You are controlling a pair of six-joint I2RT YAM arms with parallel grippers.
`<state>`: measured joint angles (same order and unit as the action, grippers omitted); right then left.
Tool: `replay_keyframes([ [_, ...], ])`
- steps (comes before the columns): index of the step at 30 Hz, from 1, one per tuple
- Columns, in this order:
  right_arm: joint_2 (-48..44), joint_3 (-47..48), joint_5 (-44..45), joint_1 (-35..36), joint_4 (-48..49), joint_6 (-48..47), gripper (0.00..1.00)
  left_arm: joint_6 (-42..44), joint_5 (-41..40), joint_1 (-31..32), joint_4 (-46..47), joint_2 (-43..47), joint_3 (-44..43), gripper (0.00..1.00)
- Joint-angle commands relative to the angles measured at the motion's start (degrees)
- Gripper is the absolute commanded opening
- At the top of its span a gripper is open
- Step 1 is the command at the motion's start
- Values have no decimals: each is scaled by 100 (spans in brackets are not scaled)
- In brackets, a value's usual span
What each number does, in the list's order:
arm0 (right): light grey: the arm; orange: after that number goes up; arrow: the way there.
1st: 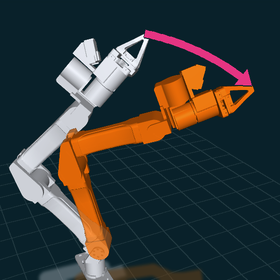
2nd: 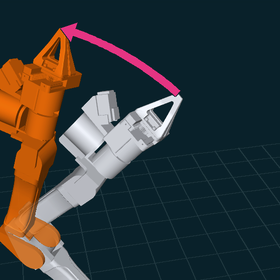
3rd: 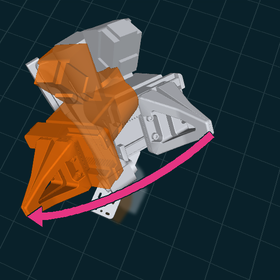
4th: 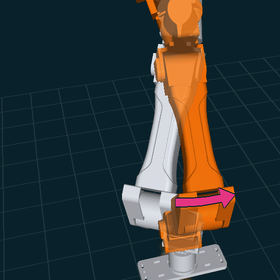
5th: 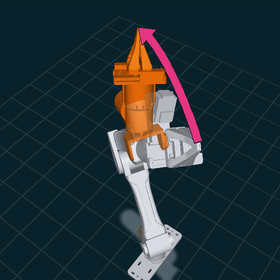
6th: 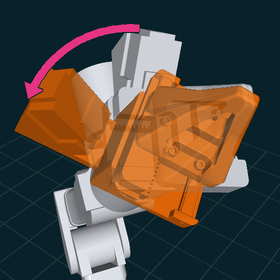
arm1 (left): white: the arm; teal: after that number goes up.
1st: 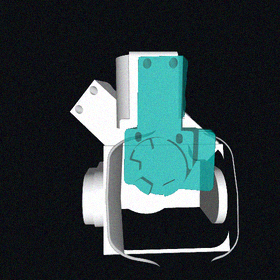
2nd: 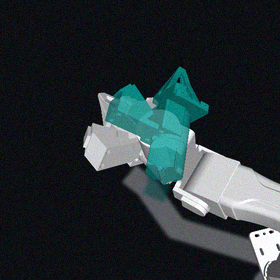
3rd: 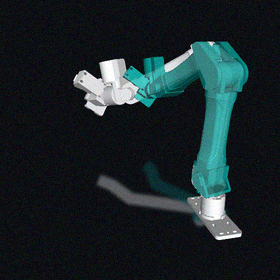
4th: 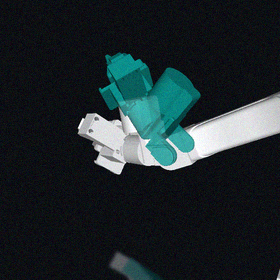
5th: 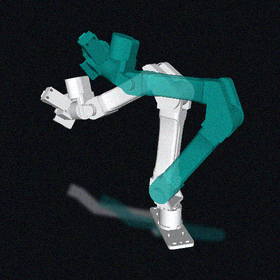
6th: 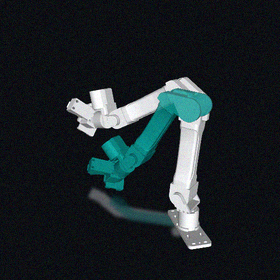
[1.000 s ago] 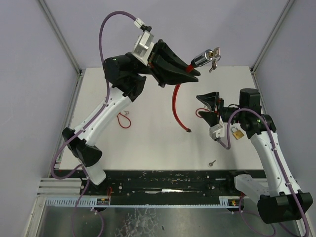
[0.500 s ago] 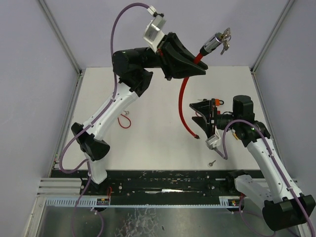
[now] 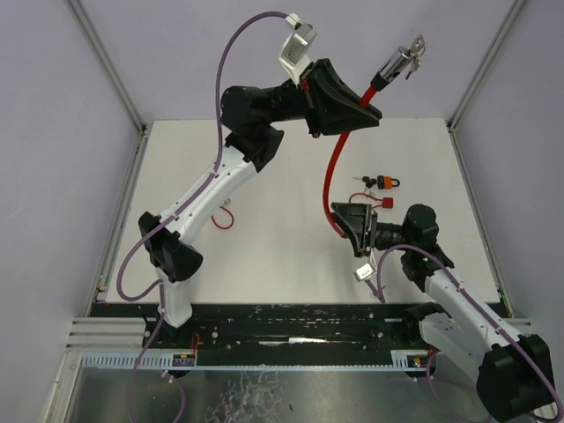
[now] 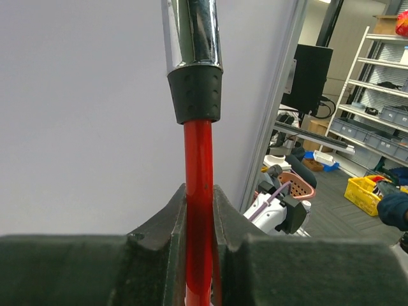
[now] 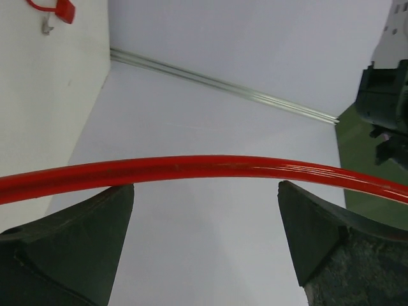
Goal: Lock with the key
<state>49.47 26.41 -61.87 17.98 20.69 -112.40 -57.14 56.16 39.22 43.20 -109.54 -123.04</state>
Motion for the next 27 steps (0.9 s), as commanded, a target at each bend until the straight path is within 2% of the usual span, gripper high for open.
replay_keyframes([
  [1, -170, -429, -12, 195, 2708, 566, 100, -122, -390, -2, -133, -77, -302, 0],
  [6, 55, -879, 141, 387, 3564, 178, 100, -200, -465, -2, -412, -145, -470, 0],
  [8, 172, -924, 197, 437, 3567, -148, 100, -192, -437, -2, -543, -141, -448, 0],
  [15, 456, -840, 324, 557, 2378, -1854, 100, -310, -325, 41, -713, -123, -304, 0],
  [19, 497, -772, 445, 664, 1349, -2925, 100, -310, -264, 42, -869, -206, -407, 0],
  [24, 603, -668, 551, 733, 399, -3841, 100, -337, -208, 42, -980, -323, -521, 0],
  [27, 744, -724, 657, 871, 313, -4055, 99, -421, -203, 42, -900, -425, -590, 0],
])
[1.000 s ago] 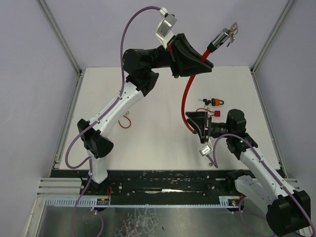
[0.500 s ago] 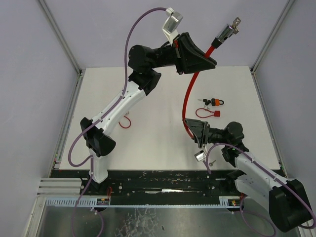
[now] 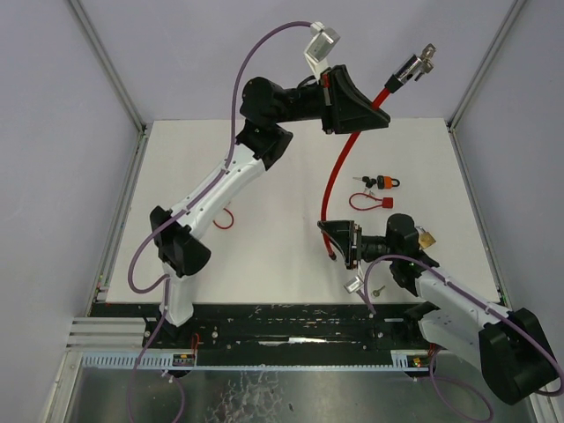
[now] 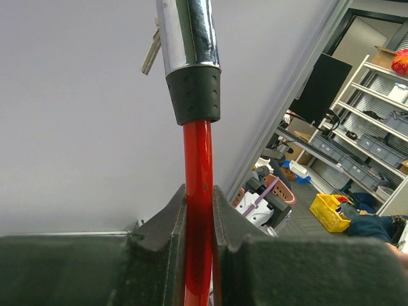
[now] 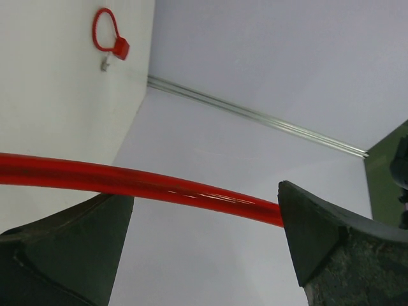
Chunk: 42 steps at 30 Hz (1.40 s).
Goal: Lock with the key
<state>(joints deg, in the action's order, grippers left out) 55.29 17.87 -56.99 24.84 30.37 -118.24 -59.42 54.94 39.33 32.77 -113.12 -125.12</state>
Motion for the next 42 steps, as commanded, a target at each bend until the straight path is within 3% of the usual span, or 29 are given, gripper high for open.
replay_keyframes([
  [1, 203, 104, 223, 245, -635, -3482, 99, -250, -73, 31, 202, -102, -383, 0],
  [16, 1148, -299, 837, 1009, 215, -3419, 84, -459, -1, -5, 494, -417, -617, 0],
  [22, 1421, -239, 1013, 1155, 589, -3206, 72, -620, 79, -54, 742, -405, -541, 0],
  [32, 986, -183, 1105, 1223, 351, -2515, 23, -815, 132, -293, 1549, -157, 167, 0],
  [37, 165, -137, 933, 1234, -315, -1154, 11, -830, 152, -579, 2493, -13, 867, 0],
  [42, -573, -161, 787, 1234, -141, 2229, 4, -438, 146, -778, 3513, 163, 1829, 0],
])
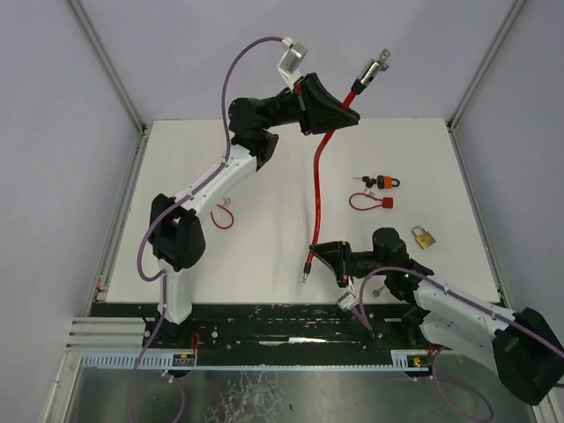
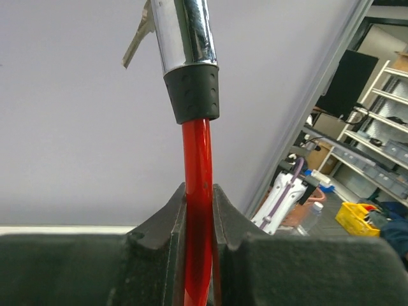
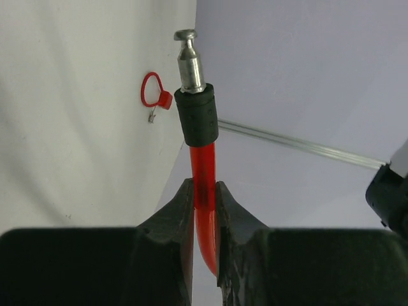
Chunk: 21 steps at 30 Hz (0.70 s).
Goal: Lock with the key
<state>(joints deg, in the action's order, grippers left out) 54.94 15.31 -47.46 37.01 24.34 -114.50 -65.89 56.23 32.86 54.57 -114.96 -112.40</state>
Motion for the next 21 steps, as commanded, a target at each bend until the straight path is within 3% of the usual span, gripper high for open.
replay_keyframes([
  [1, -592, 163, -140, 10, 466, 2553, 3, 336, 10, -164, 1463, 386, 826, 0],
  [7, -607, 1463, -232, -35, -1553, 5223, 0, 1522, -189, -270, 2661, 969, 2685, 0],
  [11, -396, 2296, -769, -530, -2497, 6575, 0, 2135, -331, -397, 3637, 1271, 3985, 0],
  [16, 140, 3242, -1497, -1224, -3307, 7738, 0, 3251, -342, -526, 3734, 1567, 5148, 0],
  [21, 649, 3905, -2031, -1640, -3708, 8997, 0, 3639, -6, -854, 3750, 1694, 5739, 0],
])
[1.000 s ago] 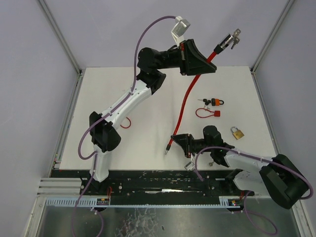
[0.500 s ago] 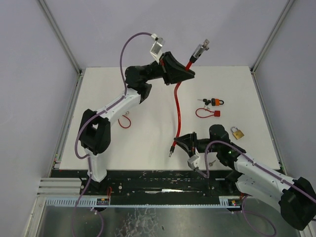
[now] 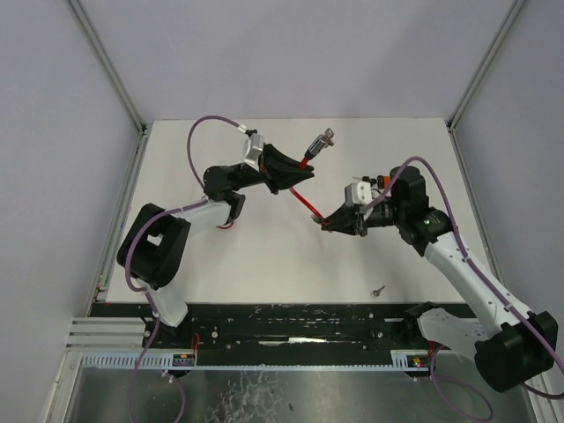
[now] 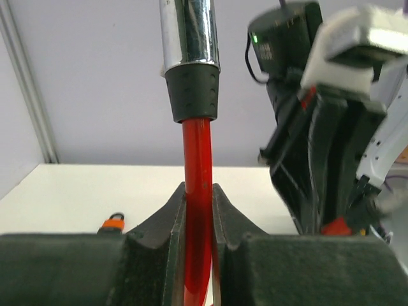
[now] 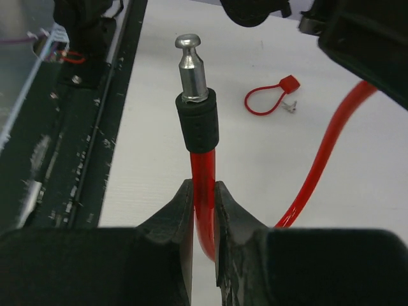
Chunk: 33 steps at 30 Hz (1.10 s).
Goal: Lock with the key
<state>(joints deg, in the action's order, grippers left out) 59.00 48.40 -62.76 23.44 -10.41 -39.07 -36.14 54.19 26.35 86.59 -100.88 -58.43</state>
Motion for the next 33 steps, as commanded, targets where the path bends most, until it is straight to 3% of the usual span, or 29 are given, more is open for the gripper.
replay_keyframes([
  [1, 309, 628, -576, -298, -99, 1754, 0, 741, 237, -301, 542, 335, 450, 0],
  [5, 525, 363, -719, -386, 1145, 3196, 0, 1130, 602, -608, 535, 557, 906, 0],
  [15, 1287, 68, -242, -450, 1423, 3213, 0, 1256, 1126, -766, 526, 583, 1264, 0],
  [25, 1253, -2, -35, -727, 1525, 3327, 0, 1218, 1666, -670, 520, 248, 1123, 0],
  [33, 1315, -3, -46, -723, 1560, 3391, 0, 1387, 1513, -606, 479, 53, 1116, 0],
])
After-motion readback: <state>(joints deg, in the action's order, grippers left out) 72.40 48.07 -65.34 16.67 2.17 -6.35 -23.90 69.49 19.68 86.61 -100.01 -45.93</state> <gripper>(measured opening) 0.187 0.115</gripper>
